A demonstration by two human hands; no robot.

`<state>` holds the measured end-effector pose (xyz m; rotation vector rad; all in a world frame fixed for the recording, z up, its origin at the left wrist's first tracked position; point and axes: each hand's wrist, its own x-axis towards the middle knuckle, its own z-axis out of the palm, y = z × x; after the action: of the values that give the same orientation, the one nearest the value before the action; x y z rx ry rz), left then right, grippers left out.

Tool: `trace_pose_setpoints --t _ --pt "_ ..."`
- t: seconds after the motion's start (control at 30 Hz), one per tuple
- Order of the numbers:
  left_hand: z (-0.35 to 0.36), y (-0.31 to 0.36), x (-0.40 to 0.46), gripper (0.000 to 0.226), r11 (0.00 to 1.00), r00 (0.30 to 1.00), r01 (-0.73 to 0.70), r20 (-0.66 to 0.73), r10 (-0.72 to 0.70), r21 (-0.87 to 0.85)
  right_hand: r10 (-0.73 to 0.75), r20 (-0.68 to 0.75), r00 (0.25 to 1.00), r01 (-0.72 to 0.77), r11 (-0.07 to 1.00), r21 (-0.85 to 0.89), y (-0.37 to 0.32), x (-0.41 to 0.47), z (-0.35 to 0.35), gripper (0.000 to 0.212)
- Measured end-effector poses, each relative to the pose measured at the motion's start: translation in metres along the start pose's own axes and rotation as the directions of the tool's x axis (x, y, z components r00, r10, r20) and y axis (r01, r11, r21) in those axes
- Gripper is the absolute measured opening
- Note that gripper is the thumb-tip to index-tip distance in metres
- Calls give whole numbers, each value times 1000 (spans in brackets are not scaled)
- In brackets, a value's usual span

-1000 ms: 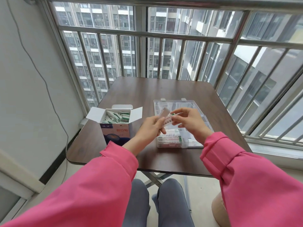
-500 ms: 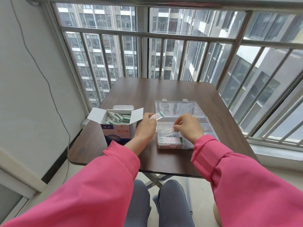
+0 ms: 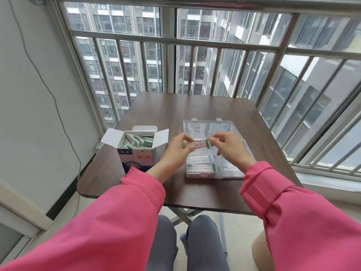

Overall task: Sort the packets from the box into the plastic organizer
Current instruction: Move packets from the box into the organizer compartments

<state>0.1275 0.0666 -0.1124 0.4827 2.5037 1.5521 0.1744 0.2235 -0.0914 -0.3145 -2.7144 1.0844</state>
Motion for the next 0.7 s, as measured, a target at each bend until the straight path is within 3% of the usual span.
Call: trace_pose_setpoints --t 0.07,0.17,0.23,0.33,0.47,0.7 --pt "0 2 1 11 1000 999 -25 45 25 1 -8 44 999 2 991 137 -4 -2 -4 8" --pt "2 6 4 13 996 997 -67 29 65 56 0 61 998 -9 987 161 -3 0 -2 7" --pt "5 6 6 15 974 996 -83 12 83 211 22 54 998 -25 998 57 2 5 3 14" --pt "8 3 11 15 910 996 -90 46 77 404 64 83 994 -49 984 -174 6 8 10 5" --pt "9 8 16 17 735 991 -136 105 88 664 34 68 997 -2 905 -426 1 6 17 10" --pt "10 13 21 26 586 983 -181 163 84 790 4 102 995 55 825 -562 3 6 17 20"
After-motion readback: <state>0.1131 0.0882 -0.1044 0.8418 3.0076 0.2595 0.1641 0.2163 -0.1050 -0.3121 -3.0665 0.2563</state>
